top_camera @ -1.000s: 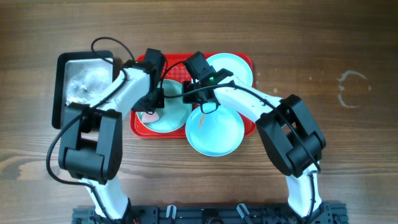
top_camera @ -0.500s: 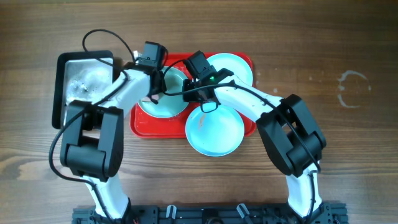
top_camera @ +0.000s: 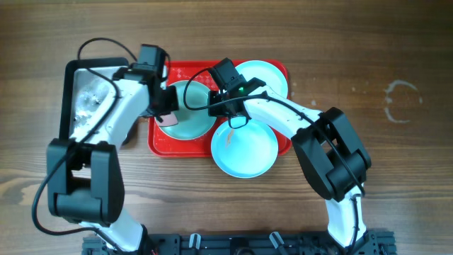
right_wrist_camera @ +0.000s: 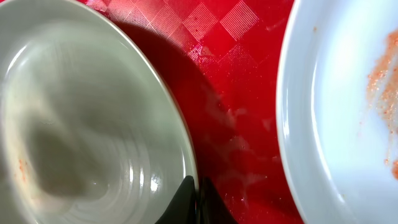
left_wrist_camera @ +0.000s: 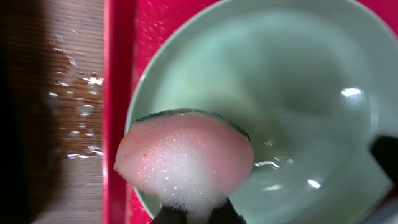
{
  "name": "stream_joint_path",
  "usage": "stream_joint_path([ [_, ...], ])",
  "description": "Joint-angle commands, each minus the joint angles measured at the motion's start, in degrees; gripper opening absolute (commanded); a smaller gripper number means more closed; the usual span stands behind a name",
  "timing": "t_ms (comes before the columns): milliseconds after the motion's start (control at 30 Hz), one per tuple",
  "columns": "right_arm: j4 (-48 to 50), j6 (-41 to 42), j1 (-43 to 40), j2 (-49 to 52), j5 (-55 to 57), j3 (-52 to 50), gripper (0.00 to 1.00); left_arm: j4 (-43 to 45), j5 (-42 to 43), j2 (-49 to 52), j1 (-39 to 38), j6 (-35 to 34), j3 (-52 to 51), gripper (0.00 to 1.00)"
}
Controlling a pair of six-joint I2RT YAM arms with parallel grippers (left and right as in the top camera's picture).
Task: Clean dirty plates on tray and stack at the side
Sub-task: 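Scrub the plate with the sponge while the right gripper holds it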
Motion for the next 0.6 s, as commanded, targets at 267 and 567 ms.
stream_joint_path([
  [267, 0.2, -0.8, 0.1, 1.2, -0.4, 0.8, 0.04, -7.7, 22.4, 5.0, 7.5, 2.4, 0.5, 0.04],
  [567, 0.0, -1.2, 0.1, 1.2, -1.2, 0.8, 0.04, 0.7, 21.7, 11.3, 8.0, -12.4, 0.5, 0.04],
])
